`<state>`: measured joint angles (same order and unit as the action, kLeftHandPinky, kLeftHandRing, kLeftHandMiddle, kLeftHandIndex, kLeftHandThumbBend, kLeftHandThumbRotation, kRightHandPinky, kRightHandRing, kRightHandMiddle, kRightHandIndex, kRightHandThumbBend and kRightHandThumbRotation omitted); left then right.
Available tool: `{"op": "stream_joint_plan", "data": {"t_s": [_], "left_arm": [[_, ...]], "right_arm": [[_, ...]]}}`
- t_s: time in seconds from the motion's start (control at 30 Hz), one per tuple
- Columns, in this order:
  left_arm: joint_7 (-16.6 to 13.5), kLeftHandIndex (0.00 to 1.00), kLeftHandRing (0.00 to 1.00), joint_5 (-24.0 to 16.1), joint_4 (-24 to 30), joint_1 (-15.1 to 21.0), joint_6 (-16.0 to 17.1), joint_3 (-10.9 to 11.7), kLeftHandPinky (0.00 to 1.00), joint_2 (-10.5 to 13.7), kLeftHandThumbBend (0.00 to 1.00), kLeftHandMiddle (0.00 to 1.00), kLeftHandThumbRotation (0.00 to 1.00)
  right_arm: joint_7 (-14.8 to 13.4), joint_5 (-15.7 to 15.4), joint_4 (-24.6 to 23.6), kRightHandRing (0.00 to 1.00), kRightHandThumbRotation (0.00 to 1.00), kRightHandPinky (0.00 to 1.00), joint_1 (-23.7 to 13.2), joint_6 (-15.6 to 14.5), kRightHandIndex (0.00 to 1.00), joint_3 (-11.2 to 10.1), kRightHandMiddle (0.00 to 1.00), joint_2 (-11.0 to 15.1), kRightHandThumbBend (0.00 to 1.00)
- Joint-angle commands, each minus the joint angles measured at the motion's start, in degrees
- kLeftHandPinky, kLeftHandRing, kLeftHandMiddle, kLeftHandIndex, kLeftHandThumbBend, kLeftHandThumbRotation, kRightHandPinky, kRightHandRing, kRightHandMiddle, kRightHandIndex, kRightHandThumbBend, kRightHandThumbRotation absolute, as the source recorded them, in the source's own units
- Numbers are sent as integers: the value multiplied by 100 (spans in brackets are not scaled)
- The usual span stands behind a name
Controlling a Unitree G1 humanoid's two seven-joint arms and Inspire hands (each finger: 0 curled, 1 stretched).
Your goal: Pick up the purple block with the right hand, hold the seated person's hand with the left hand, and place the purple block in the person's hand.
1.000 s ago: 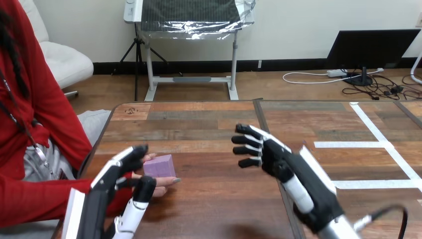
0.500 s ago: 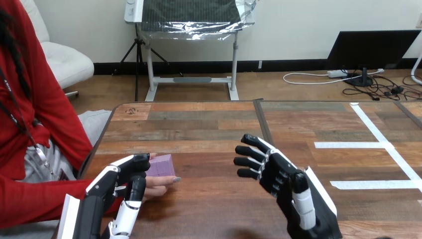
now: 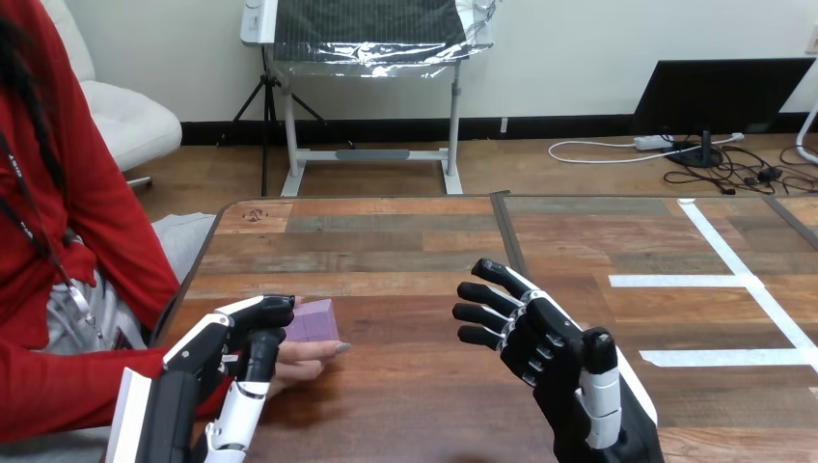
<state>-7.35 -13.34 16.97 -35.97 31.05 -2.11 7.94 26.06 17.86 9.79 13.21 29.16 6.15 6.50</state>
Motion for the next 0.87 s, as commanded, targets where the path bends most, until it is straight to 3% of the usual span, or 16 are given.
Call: {"op": "stream_joint_plan", "data": {"t_s": [0.0, 0.83], "left_arm": [[99, 68, 70, 203, 204, 274, 109, -14, 57, -64, 43, 71, 96], [451, 69, 70, 526, 86, 404, 129, -2, 56, -75, 44, 72, 95]], "right_arm": [[8, 78, -409, 82, 100, 80, -146, -60, 87, -77, 83, -77, 100], [3, 145, -586, 80, 100, 76, -58, -408, 85, -157, 83, -83, 99]]}}
